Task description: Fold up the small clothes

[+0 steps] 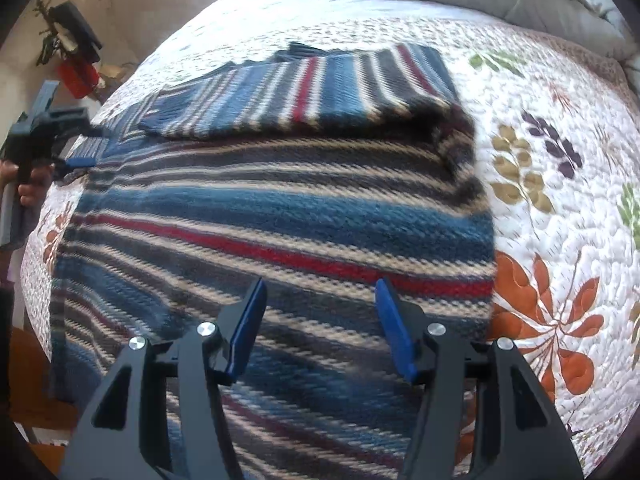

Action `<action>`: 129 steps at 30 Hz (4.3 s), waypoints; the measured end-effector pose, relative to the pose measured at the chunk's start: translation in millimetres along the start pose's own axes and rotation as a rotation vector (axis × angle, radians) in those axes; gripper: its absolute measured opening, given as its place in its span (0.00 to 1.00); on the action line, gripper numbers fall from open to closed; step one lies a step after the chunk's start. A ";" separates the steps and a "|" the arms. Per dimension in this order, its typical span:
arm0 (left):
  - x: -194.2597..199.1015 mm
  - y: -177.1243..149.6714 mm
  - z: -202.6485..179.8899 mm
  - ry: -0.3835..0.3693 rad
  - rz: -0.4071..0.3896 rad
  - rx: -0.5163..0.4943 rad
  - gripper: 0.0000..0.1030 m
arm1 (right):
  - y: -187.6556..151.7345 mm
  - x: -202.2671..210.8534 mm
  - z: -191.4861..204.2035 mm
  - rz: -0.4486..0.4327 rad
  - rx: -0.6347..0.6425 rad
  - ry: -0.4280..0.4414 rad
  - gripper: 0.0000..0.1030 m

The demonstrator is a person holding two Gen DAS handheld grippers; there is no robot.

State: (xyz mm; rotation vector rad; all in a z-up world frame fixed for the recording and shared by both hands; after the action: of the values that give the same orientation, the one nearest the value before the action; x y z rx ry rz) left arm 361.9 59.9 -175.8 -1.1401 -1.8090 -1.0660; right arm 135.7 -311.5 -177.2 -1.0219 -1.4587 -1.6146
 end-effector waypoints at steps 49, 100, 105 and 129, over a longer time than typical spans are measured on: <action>37.3 31.5 -39.3 -0.127 -0.201 -0.374 0.14 | -9.5 -17.4 37.6 0.037 0.076 0.010 0.59; 16.8 -81.3 -95.9 -0.228 0.060 -0.410 0.52 | 3.5 -9.8 34.6 0.038 0.041 0.059 0.61; 17.4 -64.7 -60.7 -0.064 0.034 -0.356 0.52 | 42.1 -4.9 74.5 0.057 0.126 0.078 0.61; 27.6 -53.8 15.2 0.105 0.000 -0.258 0.60 | 122.7 -89.0 177.8 0.278 0.087 0.233 0.18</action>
State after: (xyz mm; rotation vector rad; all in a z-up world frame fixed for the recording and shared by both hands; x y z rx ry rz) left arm 300.3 68.5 -171.1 -1.2080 -1.6230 -1.3641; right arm 299.8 -146.5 -197.9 -0.9094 -1.1649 -1.4059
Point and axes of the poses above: each gripper's, at about its wrist camera, not at the fingertips, and x roughly against the way its jaws point, z to its left, y to its top, the point moved 7 cm from there along -x, roughly the way its jaws point, and after that the axes turned 8 degrees about -y, right-handed, at the moved point
